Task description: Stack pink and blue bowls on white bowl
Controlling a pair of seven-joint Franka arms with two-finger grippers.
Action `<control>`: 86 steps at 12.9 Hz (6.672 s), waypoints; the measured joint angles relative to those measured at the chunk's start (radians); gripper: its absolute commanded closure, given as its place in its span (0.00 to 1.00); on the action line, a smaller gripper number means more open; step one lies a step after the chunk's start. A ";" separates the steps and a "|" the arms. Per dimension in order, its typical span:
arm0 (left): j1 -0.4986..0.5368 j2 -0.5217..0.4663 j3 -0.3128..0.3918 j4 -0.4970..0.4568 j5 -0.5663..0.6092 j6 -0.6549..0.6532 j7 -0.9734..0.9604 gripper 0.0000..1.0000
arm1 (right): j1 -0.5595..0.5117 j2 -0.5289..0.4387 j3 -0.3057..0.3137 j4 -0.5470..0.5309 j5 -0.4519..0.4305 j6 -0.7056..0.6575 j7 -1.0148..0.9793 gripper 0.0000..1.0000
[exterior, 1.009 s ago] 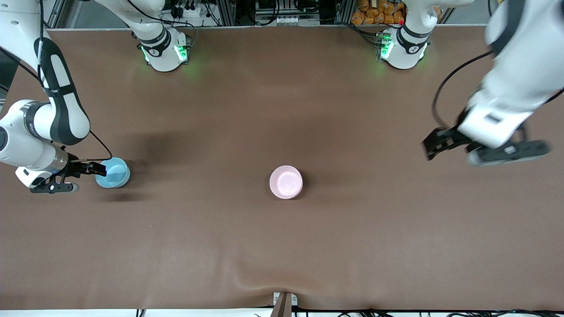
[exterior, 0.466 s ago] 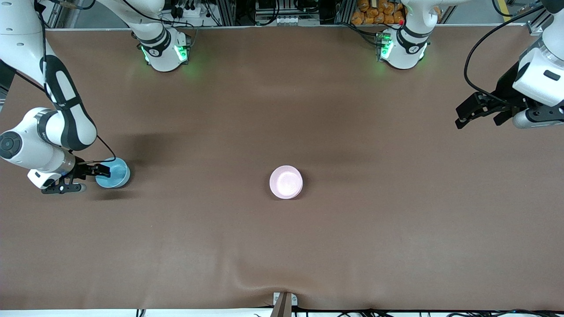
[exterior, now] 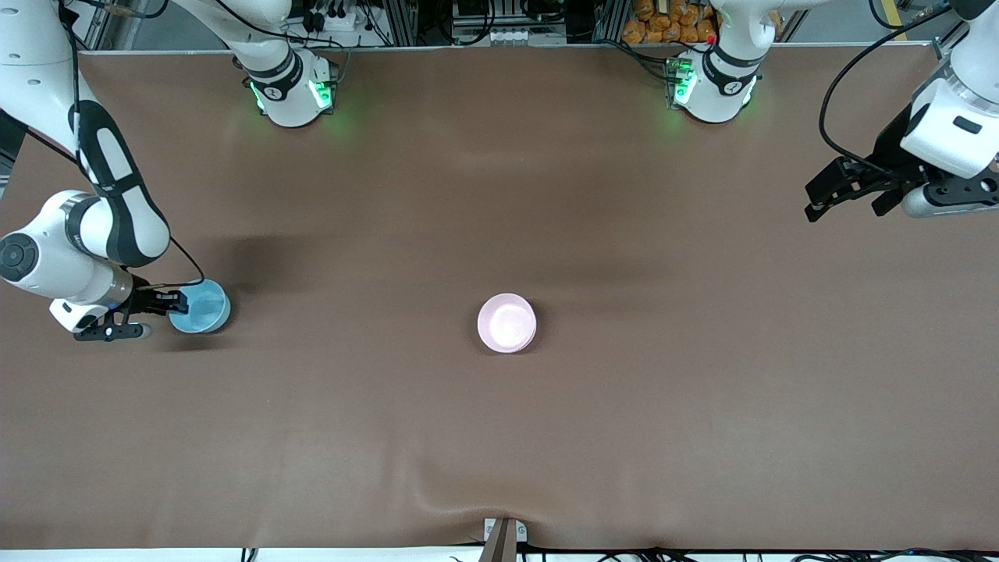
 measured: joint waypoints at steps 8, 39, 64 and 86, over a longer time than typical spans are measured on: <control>0.004 0.031 -0.001 0.052 0.000 -0.020 0.001 0.00 | 0.000 -0.009 0.006 0.001 0.000 -0.002 -0.008 1.00; 0.004 0.085 -0.001 0.118 0.000 -0.059 0.076 0.00 | 0.738 0.051 0.126 0.403 0.470 -0.116 1.330 1.00; 0.004 0.093 -0.002 0.118 0.000 -0.060 0.076 0.00 | 0.859 0.142 0.075 0.396 0.469 0.034 1.432 0.00; 0.003 0.094 -0.003 0.119 0.002 -0.074 0.080 0.00 | 0.470 -0.373 -0.224 0.391 0.206 -0.850 0.456 0.00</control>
